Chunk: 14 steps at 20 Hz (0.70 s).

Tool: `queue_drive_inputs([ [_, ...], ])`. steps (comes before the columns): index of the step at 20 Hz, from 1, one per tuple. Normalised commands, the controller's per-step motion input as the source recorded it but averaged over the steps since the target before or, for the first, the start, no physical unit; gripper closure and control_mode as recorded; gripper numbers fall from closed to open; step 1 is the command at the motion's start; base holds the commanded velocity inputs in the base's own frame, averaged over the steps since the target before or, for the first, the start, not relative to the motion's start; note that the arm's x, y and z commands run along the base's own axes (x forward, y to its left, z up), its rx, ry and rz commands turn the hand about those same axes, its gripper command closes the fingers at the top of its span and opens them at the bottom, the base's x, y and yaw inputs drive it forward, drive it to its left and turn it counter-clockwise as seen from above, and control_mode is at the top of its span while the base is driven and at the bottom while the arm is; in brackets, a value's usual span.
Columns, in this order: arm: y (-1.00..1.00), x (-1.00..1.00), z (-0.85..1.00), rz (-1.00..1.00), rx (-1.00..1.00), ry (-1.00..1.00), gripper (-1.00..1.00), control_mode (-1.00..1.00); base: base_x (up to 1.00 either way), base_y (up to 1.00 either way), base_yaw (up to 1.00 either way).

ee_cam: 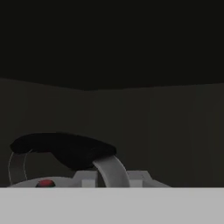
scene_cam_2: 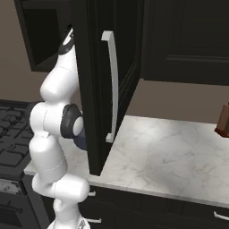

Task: Pick the kettle from the cabinet and place it on a stove burner. Then pick the pot from the counter and place it on another stove burner. Finally, turn both burners on.

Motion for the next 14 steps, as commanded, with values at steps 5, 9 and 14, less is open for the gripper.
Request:
queue_drive_inputs([
  [5,0.28,-0.05,-0.2,0.0,0.0,-0.02,1.0,-1.0,0.0,0.0,0.0],
  [9,0.23,-0.08,-0.17,0.0,0.0,-0.03,1.0,-1.0,0.0,0.0,0.0],
  [14,0.21,-0.15,-0.16,0.0,0.0,-0.05,1.0,-1.0,0.0,0.0,0.0],
])
